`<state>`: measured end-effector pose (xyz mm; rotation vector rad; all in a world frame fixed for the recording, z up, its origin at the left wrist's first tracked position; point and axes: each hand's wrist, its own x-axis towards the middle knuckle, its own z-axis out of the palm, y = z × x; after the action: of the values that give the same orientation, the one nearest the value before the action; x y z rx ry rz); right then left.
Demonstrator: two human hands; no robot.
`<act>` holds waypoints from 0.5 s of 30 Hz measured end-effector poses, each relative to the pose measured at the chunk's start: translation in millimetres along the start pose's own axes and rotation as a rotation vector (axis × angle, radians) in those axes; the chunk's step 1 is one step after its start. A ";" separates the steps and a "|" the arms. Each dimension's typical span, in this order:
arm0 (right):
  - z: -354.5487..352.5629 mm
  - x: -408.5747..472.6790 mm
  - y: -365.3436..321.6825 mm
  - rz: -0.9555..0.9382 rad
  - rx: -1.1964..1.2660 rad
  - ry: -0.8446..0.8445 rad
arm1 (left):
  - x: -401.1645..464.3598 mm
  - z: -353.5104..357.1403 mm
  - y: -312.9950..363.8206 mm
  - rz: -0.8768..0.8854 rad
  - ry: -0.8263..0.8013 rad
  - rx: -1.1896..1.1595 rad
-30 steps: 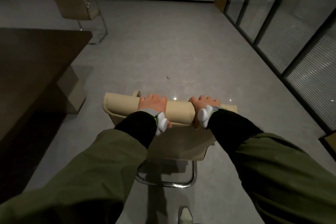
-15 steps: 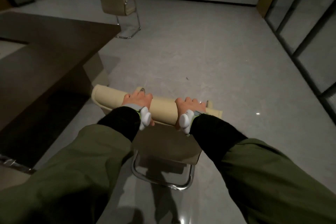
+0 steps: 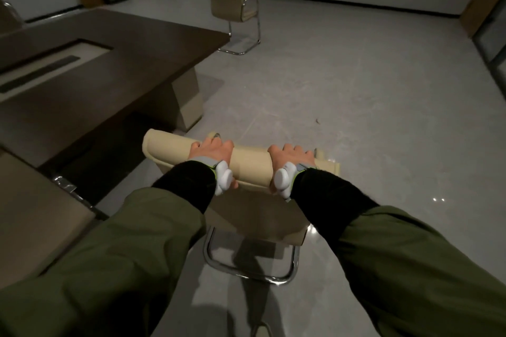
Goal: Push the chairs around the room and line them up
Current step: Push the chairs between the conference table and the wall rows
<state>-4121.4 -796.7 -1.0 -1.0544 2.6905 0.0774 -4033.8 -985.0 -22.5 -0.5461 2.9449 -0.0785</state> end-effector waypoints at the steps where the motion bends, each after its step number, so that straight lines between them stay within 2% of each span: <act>1: 0.9 -3.3 -2.3 -0.021 -0.004 -0.003 | -8.5 2.3 -0.7 -0.019 -0.002 -0.008; 7: 6.1 -21.6 -19.3 -0.099 -0.076 -0.029 | -64.0 9.9 1.3 -0.135 -0.005 -0.068; 15: 24.3 -47.6 -32.1 -0.206 -0.166 0.030 | -133.4 14.1 12.7 -0.234 -0.019 -0.128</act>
<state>-4061.0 -785.4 -11.3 -1.3859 2.6203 0.2519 -3913.0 -925.4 -19.7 -0.9034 2.8683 0.0900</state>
